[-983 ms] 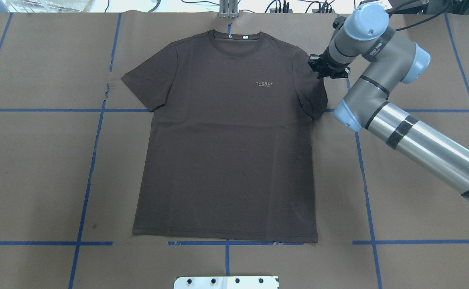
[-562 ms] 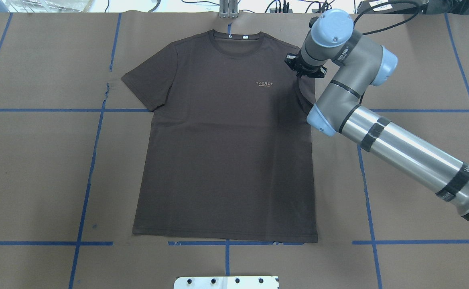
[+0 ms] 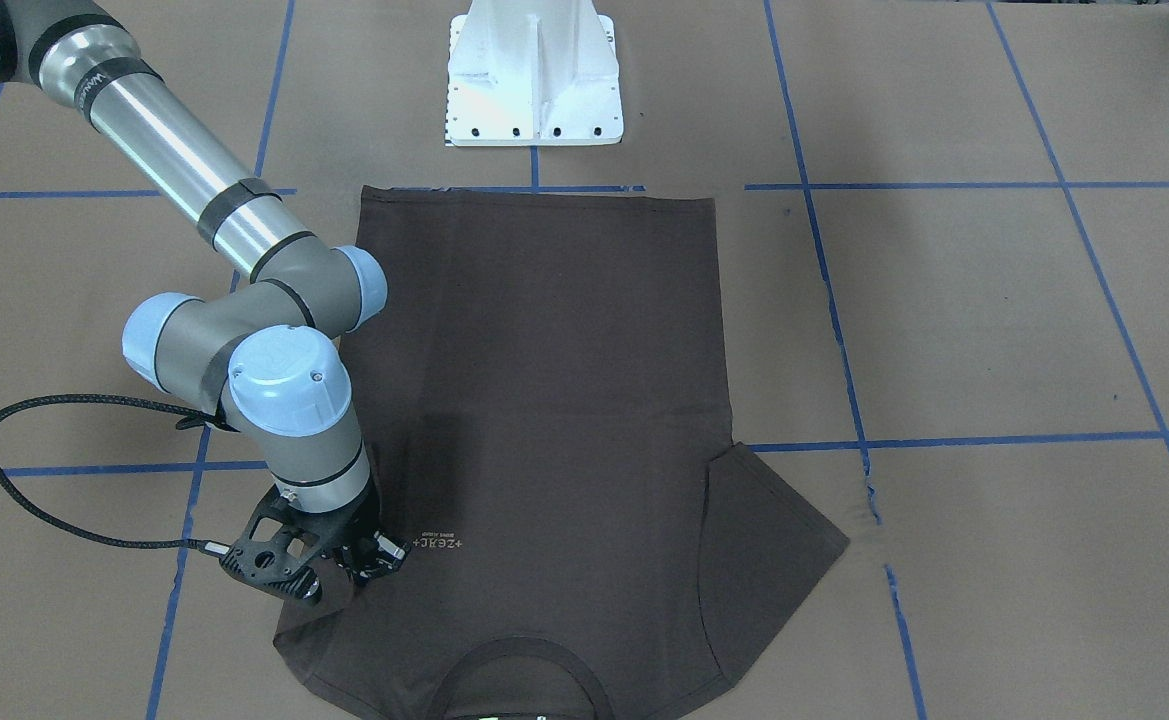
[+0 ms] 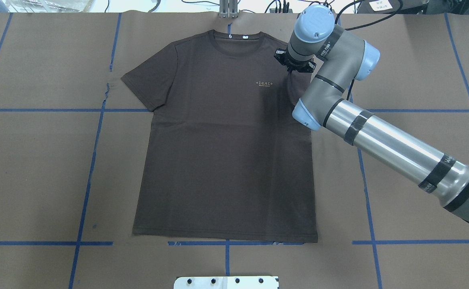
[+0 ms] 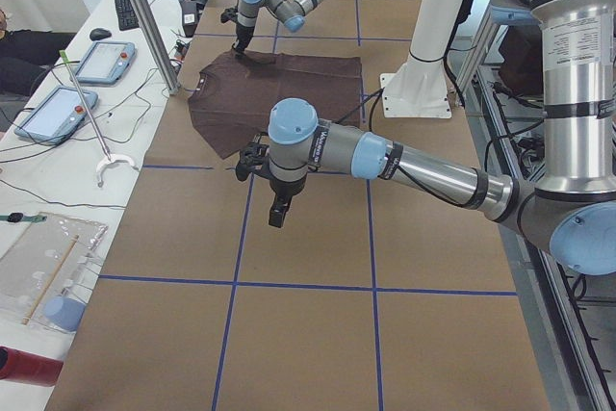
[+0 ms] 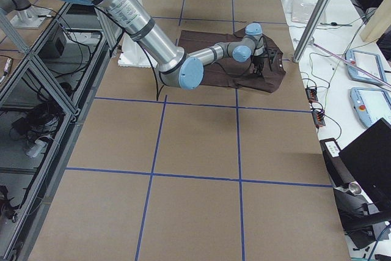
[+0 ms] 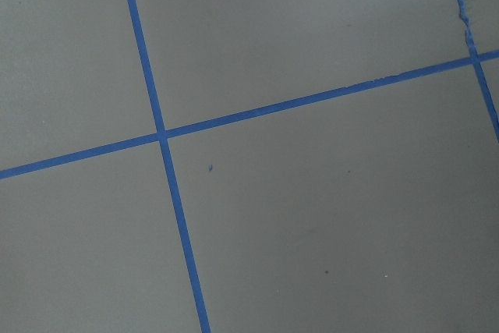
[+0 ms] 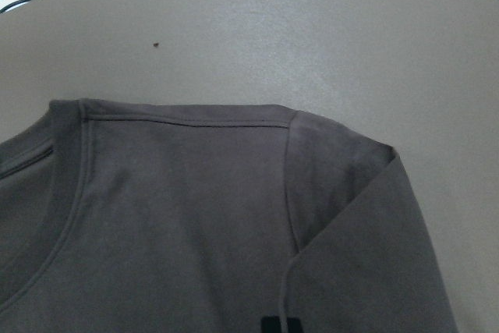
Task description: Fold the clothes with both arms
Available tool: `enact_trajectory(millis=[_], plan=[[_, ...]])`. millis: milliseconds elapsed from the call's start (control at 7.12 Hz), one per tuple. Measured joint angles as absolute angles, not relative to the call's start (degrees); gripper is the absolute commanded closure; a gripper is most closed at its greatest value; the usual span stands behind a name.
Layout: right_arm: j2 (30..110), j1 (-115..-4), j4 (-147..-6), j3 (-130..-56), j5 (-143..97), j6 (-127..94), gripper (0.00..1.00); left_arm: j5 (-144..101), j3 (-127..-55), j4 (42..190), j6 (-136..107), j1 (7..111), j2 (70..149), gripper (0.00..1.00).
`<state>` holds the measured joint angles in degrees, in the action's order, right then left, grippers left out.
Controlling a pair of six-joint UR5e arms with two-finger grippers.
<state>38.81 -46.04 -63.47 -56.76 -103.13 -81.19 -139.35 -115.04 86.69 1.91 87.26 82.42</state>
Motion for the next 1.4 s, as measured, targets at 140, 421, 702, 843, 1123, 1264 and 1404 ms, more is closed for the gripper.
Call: enact_trajectory(millis=[140,421,702,843,1123,1264,1404], plan=[[38.56,-45.26,-63.38,-58.08,-103.13,-81.12,0.00,-142.95,-115.04,87.30,1.56,87.19,82.63,0.00],[38.98,-44.73,-63.37,-61.16,-103.17,-81.12,0.00,-148.15,-114.36,93.79,-4.84,85.87,83.56,0.00],[40.63,-45.41,-63.15,-64.09,-103.30,-80.82,0.00,-148.72,-110.89,104.34,-20.56,79.30,87.70,0.00],[42.28,-46.02,-62.92,-66.18,-103.70,-80.52,0.00,-148.55,-107.11,107.09,-28.31,75.66,92.00,0.00],[49.35,-47.17,-62.79,-75.51,-106.14,-80.14,0.00,-145.50,-102.33,108.91,-41.05,69.31,100.02,0.00],[53.18,-48.03,-62.74,-80.23,-108.23,-79.92,0.00,-141.20,-101.99,109.10,-48.32,65.65,103.02,0.00],[56.21,-48.90,-62.72,-83.69,-110.25,-79.68,0.00,-135.80,-102.50,109.15,-55.16,61.69,105.44,0.00]])
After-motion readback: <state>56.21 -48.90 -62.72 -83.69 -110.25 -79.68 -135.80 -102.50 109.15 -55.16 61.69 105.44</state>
